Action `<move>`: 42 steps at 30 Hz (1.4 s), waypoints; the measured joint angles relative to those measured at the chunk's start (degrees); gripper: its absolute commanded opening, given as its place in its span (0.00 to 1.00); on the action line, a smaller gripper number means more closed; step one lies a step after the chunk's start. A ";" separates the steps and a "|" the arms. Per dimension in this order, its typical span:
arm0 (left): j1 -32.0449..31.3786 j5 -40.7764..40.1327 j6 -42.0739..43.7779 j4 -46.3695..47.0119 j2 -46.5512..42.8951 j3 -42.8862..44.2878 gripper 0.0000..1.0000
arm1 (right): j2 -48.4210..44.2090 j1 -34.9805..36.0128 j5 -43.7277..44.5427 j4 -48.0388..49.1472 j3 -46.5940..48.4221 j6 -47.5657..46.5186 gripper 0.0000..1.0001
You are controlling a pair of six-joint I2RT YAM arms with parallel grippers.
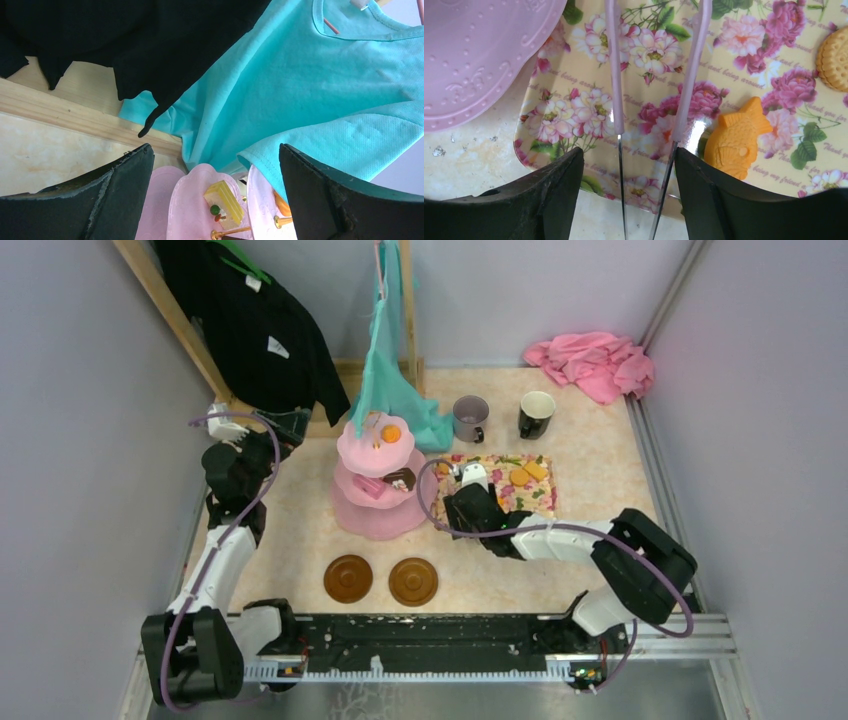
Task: Serve the afternoon tea
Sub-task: Pick up the clamp from the tray.
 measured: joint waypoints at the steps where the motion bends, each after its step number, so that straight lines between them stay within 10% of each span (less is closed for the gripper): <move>1: 0.00 -0.02 0.00 0.00 0.04 0.00 0.99 | 0.35 -0.02 -0.28 0.02 0.24 -0.09 0.64; 42: -0.15 -0.04 0.02 0.04 0.31 0.00 0.99 | -3.76 -1.90 0.63 -10.69 6.67 0.02 0.33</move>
